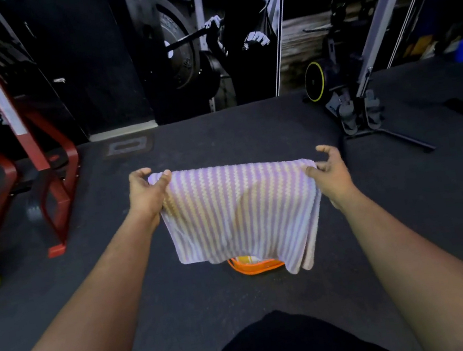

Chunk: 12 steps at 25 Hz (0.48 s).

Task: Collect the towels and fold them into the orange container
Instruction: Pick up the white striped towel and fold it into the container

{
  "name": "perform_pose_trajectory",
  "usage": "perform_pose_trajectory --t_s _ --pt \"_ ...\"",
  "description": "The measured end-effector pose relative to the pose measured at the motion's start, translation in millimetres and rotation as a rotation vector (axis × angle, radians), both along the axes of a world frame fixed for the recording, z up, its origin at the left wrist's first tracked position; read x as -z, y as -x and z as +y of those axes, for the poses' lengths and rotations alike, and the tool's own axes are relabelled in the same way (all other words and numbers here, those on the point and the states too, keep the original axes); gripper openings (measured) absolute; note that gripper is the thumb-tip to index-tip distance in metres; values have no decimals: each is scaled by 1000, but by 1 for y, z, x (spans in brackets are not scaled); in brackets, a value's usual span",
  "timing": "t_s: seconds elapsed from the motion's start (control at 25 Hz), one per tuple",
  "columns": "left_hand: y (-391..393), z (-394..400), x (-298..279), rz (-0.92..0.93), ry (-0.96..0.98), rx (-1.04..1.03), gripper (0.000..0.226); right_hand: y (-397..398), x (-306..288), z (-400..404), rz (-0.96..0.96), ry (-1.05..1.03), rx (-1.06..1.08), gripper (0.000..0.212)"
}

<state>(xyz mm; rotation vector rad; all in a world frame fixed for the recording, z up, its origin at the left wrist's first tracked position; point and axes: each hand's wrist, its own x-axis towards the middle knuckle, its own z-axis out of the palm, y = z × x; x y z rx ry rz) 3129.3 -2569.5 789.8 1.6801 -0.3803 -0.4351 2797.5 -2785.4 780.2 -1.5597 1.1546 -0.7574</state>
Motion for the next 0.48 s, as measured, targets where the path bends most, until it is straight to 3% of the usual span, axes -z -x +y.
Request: perform_pose_trajectory --t_s 0.08,0.24,0.36,0.48 --pt "-2 -2 -1 55 7 77 54 -5 1 -2 56 9 -35 50" --pt "-10 4 -2 90 -85 368 77 -4 6 -11 -217 -203 -100 48" --pt "-16 6 -8 -219 -374 386 68 0 17 -11 -139 -126 -170 55" --pt "-23 3 -11 -415 -552 330 54 -4 24 -2 -17 114 -67 39"
